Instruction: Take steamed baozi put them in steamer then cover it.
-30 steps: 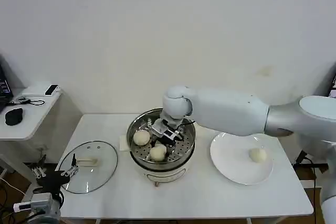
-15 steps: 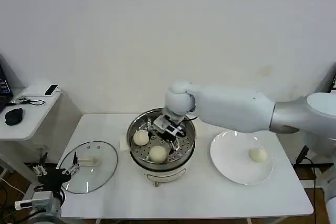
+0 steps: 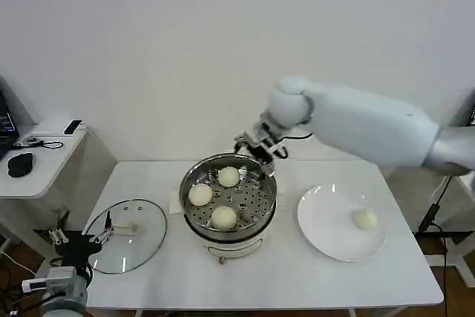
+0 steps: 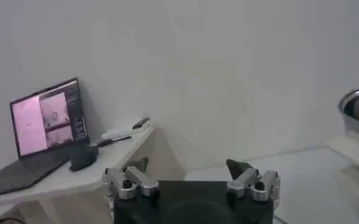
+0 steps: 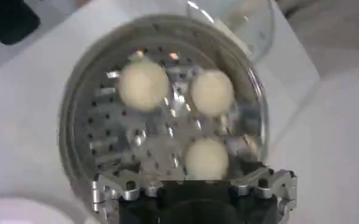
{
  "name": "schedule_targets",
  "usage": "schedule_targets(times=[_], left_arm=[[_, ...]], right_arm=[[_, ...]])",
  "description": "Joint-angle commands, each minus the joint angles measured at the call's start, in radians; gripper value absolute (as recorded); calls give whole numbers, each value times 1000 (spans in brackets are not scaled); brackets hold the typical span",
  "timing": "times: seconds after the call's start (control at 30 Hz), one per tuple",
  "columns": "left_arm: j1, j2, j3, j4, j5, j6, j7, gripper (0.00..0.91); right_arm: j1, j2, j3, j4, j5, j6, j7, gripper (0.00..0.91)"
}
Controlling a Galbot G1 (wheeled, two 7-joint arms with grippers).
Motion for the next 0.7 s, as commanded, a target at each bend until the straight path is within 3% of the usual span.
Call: schedule_targets(times=[0.03,0.1,0.37,0.43,0.53,0.57,0.7], left_arm=[[-3,12,7,-4,-1,2,1,907],[-6,16,15,0,0,1,2,907],[-11,24,50,17,9,-3,10,907],[-15,24,62,20,12,-3,9,907],[-15,22,76,21,18,-5,10,907],[-14,21,78,21,20,-5,10,907],[-11,24,85,19,28,-5,15,907]], right_arm=[[14,-309,-11,75,-14,-55,6,907],[-43,-434,20,107,-31,-49,6,907],[-200,-661,41,206,-125,-45,17,907],[-291,-700,104,209,-153,-49,24,907],[-483,-730,310,185,-189,-61,44,907],[-521,-729,321,183,-191,-61,45,907],[-802,-695,571,103,-225,-52,53,907]])
